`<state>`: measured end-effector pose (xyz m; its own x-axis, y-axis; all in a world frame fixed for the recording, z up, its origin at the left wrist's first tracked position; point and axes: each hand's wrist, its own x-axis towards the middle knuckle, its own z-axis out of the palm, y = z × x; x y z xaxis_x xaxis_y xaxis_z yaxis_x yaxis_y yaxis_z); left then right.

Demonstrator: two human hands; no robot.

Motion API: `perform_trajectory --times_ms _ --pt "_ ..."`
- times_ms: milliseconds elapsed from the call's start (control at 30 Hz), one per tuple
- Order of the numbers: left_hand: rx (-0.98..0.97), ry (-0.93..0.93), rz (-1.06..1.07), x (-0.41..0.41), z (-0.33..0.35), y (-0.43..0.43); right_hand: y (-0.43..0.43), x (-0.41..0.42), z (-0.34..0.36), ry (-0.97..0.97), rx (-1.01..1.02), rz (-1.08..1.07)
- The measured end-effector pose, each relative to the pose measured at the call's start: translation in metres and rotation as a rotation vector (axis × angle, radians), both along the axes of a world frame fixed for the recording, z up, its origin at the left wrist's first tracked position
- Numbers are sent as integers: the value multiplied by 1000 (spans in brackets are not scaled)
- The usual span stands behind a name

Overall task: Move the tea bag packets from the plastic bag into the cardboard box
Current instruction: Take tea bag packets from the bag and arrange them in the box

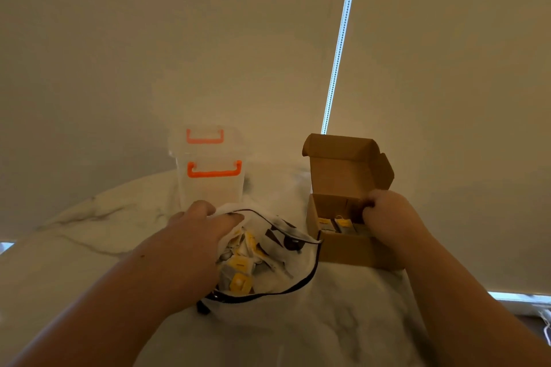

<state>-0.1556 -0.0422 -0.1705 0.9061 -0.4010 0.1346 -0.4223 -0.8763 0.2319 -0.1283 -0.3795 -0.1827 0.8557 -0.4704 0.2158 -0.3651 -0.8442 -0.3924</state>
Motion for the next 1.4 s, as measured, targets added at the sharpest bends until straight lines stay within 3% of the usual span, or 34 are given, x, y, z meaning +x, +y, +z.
perform_trajectory --times_ms 133,267,400,600,833,1133,1267,1400 --pt "11 -4 -2 2 5 3 33 -21 16 -347 43 171" --pt "77 -3 12 1 8 3 102 -64 28 -398 97 505" --pt "123 -1 -12 0 3 0 156 -71 9 -51 58 718" --pt "-40 -14 -68 1 -1 -3 180 -40 -5 464 -51 602" --pt "-23 -60 -66 2 -4 -5 187 -33 -6 687 -87 539" --pt "-130 -102 -72 3 -4 -4 156 -60 -6 -42 276 619" --pt "-111 -98 -78 2 -2 -7 115 -70 14 -200 443 588" --pt "-90 -111 -70 4 -4 -10 59 -63 34 -339 509 386"
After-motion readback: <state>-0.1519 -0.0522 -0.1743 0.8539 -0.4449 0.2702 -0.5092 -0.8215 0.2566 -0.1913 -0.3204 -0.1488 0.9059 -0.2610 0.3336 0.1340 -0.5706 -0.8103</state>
